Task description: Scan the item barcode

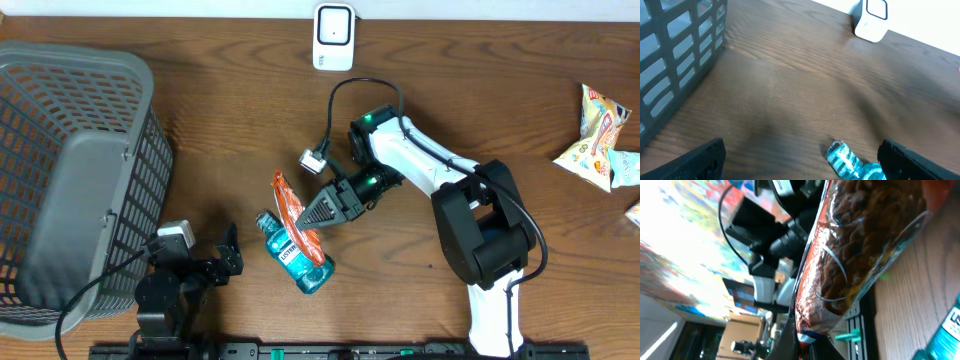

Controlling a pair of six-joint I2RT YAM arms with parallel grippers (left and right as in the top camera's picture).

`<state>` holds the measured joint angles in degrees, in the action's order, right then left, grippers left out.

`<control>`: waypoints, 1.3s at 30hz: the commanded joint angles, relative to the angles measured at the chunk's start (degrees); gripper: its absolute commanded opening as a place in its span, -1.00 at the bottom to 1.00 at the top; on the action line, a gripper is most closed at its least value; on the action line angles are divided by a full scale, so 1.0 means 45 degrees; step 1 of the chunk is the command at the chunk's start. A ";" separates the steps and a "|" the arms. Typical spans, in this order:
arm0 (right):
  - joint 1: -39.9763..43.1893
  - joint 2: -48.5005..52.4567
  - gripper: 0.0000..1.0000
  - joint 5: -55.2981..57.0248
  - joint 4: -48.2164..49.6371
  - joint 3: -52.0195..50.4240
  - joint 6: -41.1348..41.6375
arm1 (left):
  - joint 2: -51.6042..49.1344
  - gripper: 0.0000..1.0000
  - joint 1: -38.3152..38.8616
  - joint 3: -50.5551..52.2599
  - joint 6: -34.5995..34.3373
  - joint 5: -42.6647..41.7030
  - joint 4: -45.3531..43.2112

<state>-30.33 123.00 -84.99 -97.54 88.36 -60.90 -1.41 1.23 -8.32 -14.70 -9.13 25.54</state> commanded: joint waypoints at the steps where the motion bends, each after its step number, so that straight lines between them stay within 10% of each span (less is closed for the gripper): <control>1: 0.0068 0.0053 -0.97 -0.1010 0.0000 0.0248 0.0102 | -0.0010 0.96 0.0029 0.0180 0.0160 -0.0155 0.0204; 13: 0.0126 0.0053 -0.97 0.0777 0.1287 0.0248 -0.1855 | -0.0010 0.96 0.0029 0.0180 0.0160 -0.0155 0.0204; 19: 0.0495 0.0053 -0.97 0.1982 0.6455 0.0257 0.3536 | -0.0010 0.96 0.0029 0.0180 0.0160 -0.0155 0.0204; 24: 0.0306 0.0053 -0.97 0.8893 1.1774 0.0384 1.0904 | -0.0010 0.96 0.0029 0.0180 0.0160 -0.0155 0.0204; 37: 0.0316 0.0053 -0.98 1.2735 1.3270 0.3570 1.2104 | -0.0010 0.95 0.0029 0.0180 0.0160 -0.0155 0.0204; 39: 0.0262 0.0053 -0.60 1.2881 1.2828 0.3604 1.2089 | -0.0010 0.96 0.0029 0.0180 0.0160 -0.0155 0.0204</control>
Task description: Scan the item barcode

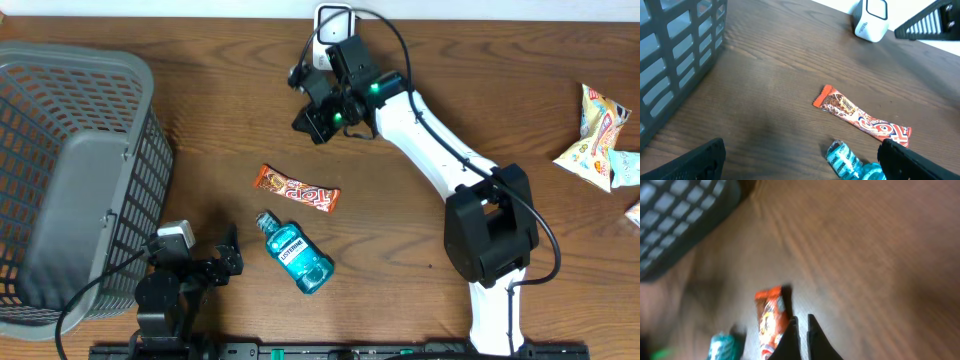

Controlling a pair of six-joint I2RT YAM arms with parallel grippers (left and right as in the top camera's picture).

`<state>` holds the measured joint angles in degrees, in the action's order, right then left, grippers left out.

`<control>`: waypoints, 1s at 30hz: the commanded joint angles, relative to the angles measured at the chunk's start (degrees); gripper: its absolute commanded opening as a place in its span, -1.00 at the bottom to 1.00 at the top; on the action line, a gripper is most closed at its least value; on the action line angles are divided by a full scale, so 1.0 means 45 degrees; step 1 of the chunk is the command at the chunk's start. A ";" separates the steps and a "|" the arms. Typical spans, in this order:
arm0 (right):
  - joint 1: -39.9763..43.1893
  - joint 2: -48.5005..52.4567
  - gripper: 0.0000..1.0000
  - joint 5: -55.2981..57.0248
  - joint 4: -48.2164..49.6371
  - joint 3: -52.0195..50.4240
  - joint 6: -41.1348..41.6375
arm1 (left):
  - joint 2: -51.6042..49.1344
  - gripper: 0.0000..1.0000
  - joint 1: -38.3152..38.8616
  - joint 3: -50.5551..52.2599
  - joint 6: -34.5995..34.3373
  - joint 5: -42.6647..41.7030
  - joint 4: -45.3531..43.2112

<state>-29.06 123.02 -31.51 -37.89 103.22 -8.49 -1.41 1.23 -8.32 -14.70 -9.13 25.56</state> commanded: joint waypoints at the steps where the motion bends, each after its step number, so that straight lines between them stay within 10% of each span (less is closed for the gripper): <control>1: -0.0112 0.0049 -0.34 0.0991 -0.0894 0.0301 0.0170 | -0.0010 0.95 0.0029 0.0180 0.0160 -0.0155 0.0199; 6: -0.1069 0.0238 0.97 0.3099 -0.2662 -0.0160 -0.2433 | -0.0010 0.96 0.0029 0.0180 0.0160 -0.0155 0.0199; 12: -0.2565 0.0248 0.99 0.3468 -0.3172 -0.0826 -0.3084 | -0.0010 0.96 0.0029 0.0180 0.0160 -0.0155 0.0199; 23: -0.3526 0.0301 0.76 0.6460 -0.1229 -0.3541 -0.3079 | -0.0010 0.96 0.0029 0.0180 0.0160 -0.0155 0.0199; 28: -0.3526 0.0437 0.16 0.6649 0.1175 -0.4930 -0.3084 | -0.0010 0.96 0.0029 0.0180 0.0160 -0.0155 0.0199; 30: -0.3546 0.0976 -0.57 0.6654 0.1282 -0.5187 -0.3079 | -0.0010 0.96 0.0029 0.0180 0.0160 -0.0155 0.0199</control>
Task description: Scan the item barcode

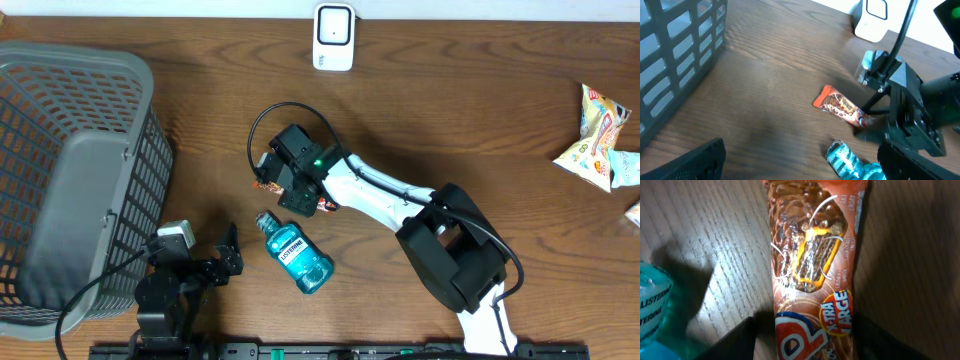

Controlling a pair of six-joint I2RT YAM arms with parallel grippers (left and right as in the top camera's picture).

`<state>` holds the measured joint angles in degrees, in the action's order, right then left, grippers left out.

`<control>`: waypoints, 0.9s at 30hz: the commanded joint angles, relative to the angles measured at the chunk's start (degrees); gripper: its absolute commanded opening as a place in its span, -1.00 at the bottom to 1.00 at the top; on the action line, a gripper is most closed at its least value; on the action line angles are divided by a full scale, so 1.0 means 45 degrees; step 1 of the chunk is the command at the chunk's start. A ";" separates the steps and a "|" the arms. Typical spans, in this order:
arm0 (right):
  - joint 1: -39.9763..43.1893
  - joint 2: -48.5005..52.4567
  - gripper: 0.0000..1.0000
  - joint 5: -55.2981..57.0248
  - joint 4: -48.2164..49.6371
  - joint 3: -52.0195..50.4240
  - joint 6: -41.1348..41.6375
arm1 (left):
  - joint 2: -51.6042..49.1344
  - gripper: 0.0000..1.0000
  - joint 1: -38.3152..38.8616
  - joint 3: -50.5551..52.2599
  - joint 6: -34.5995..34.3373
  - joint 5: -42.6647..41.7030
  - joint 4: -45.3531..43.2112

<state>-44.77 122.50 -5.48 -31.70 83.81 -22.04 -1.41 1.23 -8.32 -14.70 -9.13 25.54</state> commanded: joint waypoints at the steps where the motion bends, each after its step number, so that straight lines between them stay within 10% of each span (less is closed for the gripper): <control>1: -0.0078 0.1234 -0.68 0.0967 -0.0277 -0.0874 -0.0063 | -0.0010 0.96 0.0029 0.0180 0.0160 -0.0155 0.0204; 8: -0.0097 0.1418 0.35 0.1292 -0.1491 -0.0685 0.0267 | -0.0010 0.96 0.0029 0.0180 0.0160 -0.0155 0.0204; 10: -0.0097 0.1418 0.37 0.1287 -0.1962 -0.0345 0.0277 | -0.0010 0.96 0.0029 0.0180 0.0160 -0.0155 0.0204; 16: -0.0068 0.1443 -0.07 0.1171 -0.2778 0.0097 0.0408 | -0.0010 0.96 0.0029 0.0180 0.0160 -0.0155 0.0204; 20: -0.0068 0.1802 -0.98 0.1093 -0.2633 0.0097 0.0369 | -0.0010 0.96 0.0029 0.0180 0.0160 -0.0155 0.0204; 27: 0.0529 0.1996 -0.98 -0.2210 -0.4260 0.1739 0.0918 | -0.0010 0.96 0.0029 0.0180 0.0160 -0.0155 0.0204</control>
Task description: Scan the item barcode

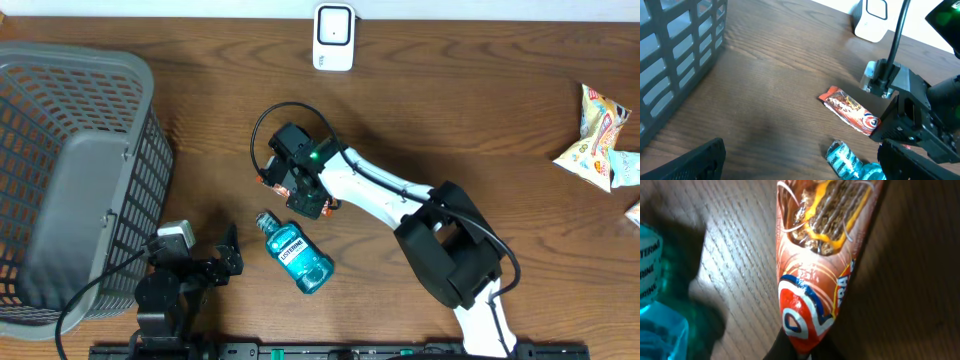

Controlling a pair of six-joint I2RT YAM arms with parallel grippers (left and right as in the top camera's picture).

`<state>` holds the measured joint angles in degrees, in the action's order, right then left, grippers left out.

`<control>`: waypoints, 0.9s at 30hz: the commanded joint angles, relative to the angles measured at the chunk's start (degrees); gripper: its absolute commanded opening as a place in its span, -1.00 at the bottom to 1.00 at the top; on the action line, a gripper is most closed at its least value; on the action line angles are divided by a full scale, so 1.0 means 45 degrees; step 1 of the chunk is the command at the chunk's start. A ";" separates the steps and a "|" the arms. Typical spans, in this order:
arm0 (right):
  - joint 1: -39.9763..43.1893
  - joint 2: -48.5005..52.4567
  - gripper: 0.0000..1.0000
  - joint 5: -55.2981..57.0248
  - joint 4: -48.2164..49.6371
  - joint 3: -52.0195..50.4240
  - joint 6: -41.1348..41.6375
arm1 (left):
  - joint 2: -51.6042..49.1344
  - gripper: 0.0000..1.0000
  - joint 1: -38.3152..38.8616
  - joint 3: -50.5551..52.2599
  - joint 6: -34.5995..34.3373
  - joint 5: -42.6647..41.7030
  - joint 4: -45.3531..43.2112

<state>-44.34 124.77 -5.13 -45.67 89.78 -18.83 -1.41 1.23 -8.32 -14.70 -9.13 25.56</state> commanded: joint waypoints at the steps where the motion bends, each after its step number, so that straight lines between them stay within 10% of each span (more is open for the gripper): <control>1: 0.0729 0.1491 -0.98 -0.3959 -0.2123 0.1307 -0.0010 | -0.0010 0.96 0.0029 0.0180 0.0160 -0.0155 0.0199; 7: 0.2691 0.1491 -0.98 -1.0457 -0.5921 0.4639 -0.1496 | -0.0010 0.96 0.0029 0.0180 0.0160 -0.0155 0.0199; 20: 0.4449 0.1496 -0.97 -1.8705 -0.9568 0.4566 -0.1880 | -0.0010 0.96 0.0029 0.0180 0.0160 -0.0155 0.0199; 27: 0.4444 0.1496 -0.97 -1.8753 -1.1516 0.4571 0.1647 | -0.0010 0.96 0.0029 0.0180 0.0160 -0.0155 0.0199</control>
<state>-24.45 132.35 -84.51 -94.83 110.28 -21.04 -1.41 1.23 -8.32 -14.70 -9.13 25.56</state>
